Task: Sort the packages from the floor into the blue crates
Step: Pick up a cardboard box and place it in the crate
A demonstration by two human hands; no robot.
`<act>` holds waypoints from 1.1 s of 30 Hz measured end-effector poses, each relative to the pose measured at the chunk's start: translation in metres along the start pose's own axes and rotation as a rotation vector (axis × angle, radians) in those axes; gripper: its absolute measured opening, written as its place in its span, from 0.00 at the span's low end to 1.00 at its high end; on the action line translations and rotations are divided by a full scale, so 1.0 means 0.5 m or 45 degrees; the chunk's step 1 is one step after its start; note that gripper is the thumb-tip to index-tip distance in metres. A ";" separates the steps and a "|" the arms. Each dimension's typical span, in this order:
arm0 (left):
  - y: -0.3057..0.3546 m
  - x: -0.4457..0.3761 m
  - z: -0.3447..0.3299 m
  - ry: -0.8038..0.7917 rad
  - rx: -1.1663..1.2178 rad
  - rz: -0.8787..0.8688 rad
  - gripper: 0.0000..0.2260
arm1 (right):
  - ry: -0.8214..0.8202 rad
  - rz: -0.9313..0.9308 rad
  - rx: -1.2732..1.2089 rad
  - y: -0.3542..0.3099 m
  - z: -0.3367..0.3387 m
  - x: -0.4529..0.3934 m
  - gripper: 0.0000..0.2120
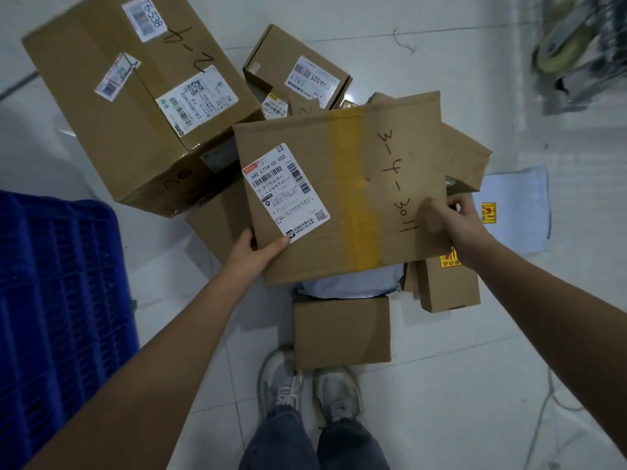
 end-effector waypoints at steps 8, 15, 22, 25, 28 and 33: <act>0.032 0.117 0.046 0.170 0.258 -0.106 0.24 | -0.133 -0.017 0.007 -0.016 0.017 0.124 0.25; 0.093 0.262 0.076 0.144 0.460 -0.208 0.23 | -0.288 -0.017 -0.090 -0.036 0.037 0.259 0.37; 0.212 0.498 0.160 0.237 0.589 -0.304 0.33 | -0.183 0.073 -0.023 -0.170 0.135 0.476 0.46; 0.256 0.616 0.202 0.291 0.639 -0.332 0.35 | -0.180 0.196 0.041 -0.261 0.179 0.580 0.46; 0.298 0.742 0.235 0.319 0.723 -0.385 0.36 | -0.233 0.301 0.097 -0.347 0.215 0.683 0.49; 0.347 0.949 0.288 0.403 0.785 -0.497 0.15 | -0.271 0.452 0.059 -0.441 0.262 0.844 0.32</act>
Point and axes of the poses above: each hand's wrist, its own x-axis away from the middle knuckle, its own z-axis out of the back of the hand, y = z × x, the point moved 10 cm from there along -x, towards the middle knuckle, and after that the axes turned 9 degrees about x, right-handed, at the moved point
